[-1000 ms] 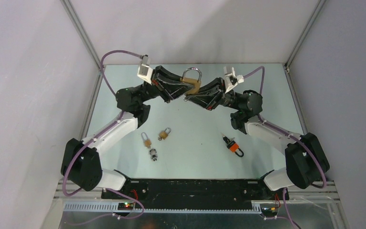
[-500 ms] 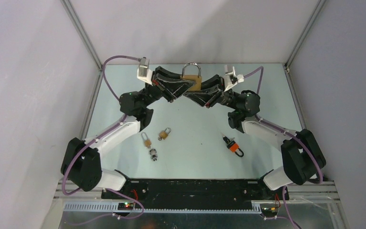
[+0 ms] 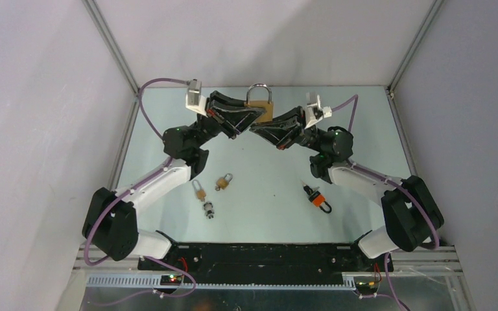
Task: Lock with the key
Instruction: Place the lock at the center of the board, then place the key at the center of the board.
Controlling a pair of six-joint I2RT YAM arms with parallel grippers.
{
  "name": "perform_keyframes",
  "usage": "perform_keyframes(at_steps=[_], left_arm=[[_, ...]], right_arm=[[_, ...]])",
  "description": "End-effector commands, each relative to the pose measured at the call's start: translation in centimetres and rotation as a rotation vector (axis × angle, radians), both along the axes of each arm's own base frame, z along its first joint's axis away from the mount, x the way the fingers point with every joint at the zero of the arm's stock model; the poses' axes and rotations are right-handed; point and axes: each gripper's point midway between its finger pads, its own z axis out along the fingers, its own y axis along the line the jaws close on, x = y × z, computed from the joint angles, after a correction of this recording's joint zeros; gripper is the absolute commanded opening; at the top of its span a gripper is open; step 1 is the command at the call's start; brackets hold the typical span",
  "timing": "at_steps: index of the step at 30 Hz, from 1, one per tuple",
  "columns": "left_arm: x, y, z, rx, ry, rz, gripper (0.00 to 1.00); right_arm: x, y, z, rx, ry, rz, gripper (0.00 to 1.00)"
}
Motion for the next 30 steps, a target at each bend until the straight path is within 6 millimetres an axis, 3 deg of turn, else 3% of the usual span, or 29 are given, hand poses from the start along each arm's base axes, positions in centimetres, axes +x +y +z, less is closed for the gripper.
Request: perform_keyframes(at_steps=[1,4,9,13,16,19,22,23,30], left_arm=[[-4.4,3.0,6.8,-0.171,-0.21,0.026,0.0],[-3.9,3.6,7.3,-0.189,-0.217,0.057,0.0],[-3.3,4.4,7.8,-0.197,-0.238,0.078,0.0],[-1.0,4.4,5.9,-0.169,-0.158,0.091,0.0],[4.0,4.3,0.5,-0.118,0.062,0.164,0.0],[8.7,3.6,-7.3,-0.019,0.296,0.23,0.0],[11.6,2.6,-13.1,0.096,0.459,0.262,0.0],[12.8,2.1,-15.6,0.152,0.525,0.273,0.0],[16.7,0.2,-23.6,0.275,0.732,0.28,0.0]], right_arm=[[2.1,0.1,-5.3,-0.11,0.066,-0.109,0.0],[1.9,0.7,-7.6,-0.181,0.088,-0.107,0.0],[2.2,-0.6,-10.3,-0.226,0.142,-0.13,0.0],[4.8,-1.9,-12.4,-0.224,0.323,-0.198,0.0],[8.3,-3.5,-14.6,-0.2,0.523,-0.291,0.0],[11.8,-5.6,-17.8,-0.199,0.715,-0.436,0.0],[14.3,-7.2,-20.5,-0.22,0.878,-0.564,0.0],[14.9,-7.9,-22.3,-0.261,0.955,-0.613,0.0],[17.2,-8.9,-26.6,-0.322,1.049,-0.743,0.0]])
